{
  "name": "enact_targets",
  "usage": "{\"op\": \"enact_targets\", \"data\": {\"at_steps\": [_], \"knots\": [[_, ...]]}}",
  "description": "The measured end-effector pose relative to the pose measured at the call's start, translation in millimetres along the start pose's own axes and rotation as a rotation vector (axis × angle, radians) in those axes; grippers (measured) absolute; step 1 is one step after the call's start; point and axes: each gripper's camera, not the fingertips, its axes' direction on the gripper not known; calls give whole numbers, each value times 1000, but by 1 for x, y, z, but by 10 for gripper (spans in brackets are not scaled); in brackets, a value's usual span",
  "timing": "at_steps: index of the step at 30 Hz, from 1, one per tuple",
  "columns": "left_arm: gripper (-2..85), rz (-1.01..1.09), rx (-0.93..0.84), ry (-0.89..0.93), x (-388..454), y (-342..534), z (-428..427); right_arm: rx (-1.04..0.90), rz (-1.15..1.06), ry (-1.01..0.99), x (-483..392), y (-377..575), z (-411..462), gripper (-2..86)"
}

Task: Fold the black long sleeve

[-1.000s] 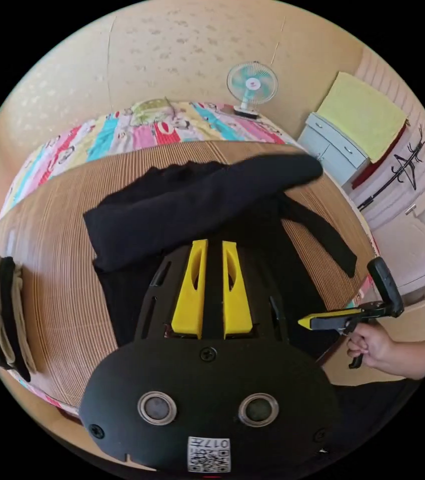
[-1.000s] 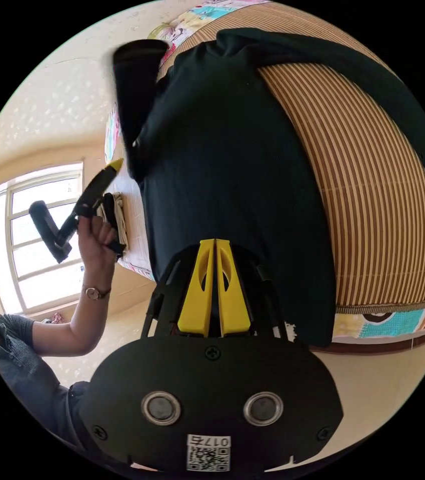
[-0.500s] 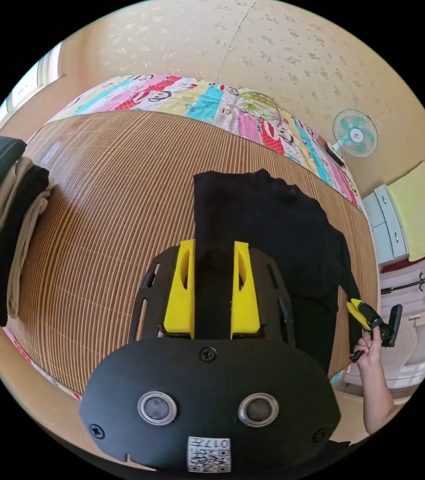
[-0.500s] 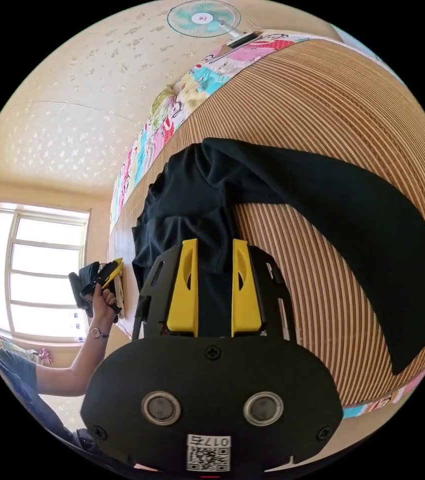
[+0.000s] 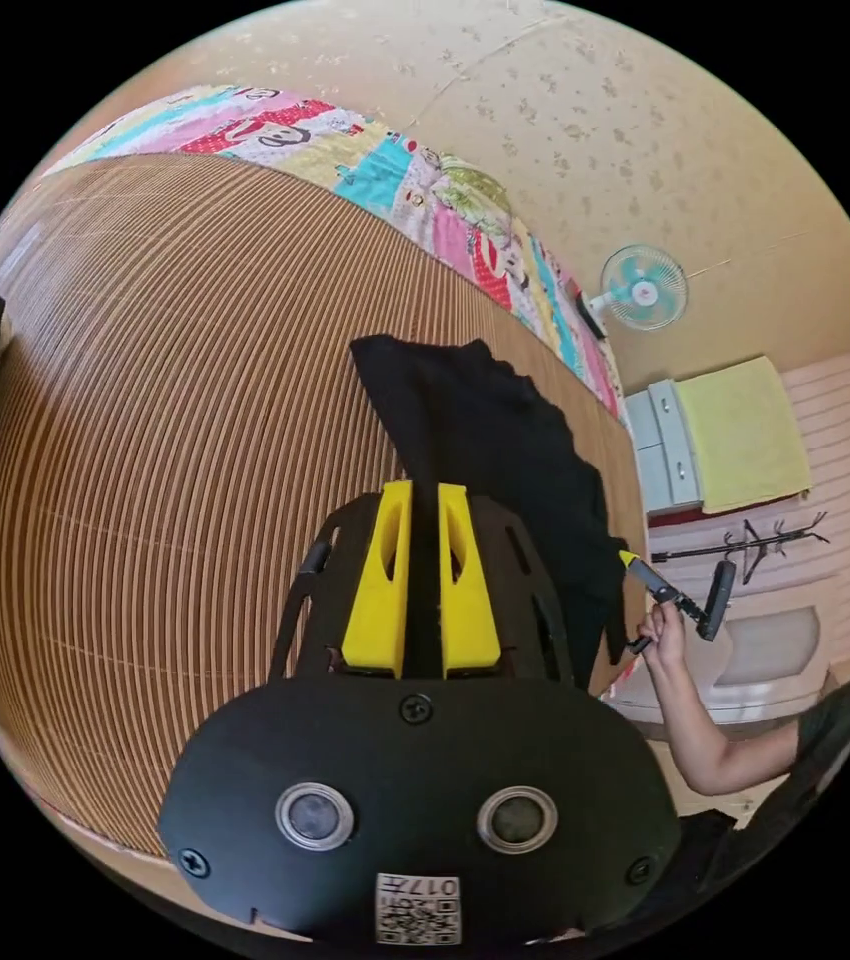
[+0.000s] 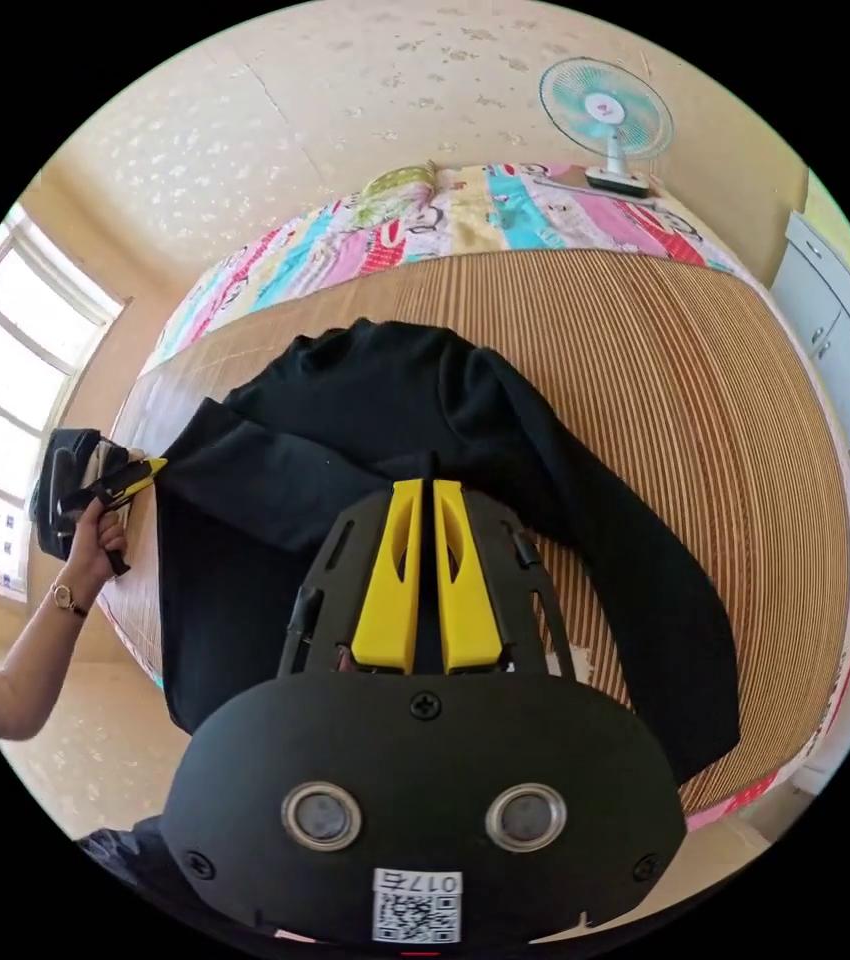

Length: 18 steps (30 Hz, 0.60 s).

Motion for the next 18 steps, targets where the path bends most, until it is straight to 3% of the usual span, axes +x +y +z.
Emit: {"op": "enact_targets", "data": {"at_steps": [2,5,9,13,15,18], "knots": [[50,-13,29,153,-31,-2,-13,126,-98,-26,-23,-7,-29,18],[50,-71,26,337,-80,-2,-14,222,-69,-46,-27,-26,-47,19],[53,-143,28,284,-106,4,-5,267,-26,-143,-12,-46,-34,22],[114,-278,133,111,-108,1,-19,-10,112,-17,21,-59,44,34],[138,-267,137,59,-100,-12,-21,-101,144,-5,30,-55,62,48],[159,-145,47,-73,-76,-47,-4,-18,113,-55,27,-42,41,74]]}}
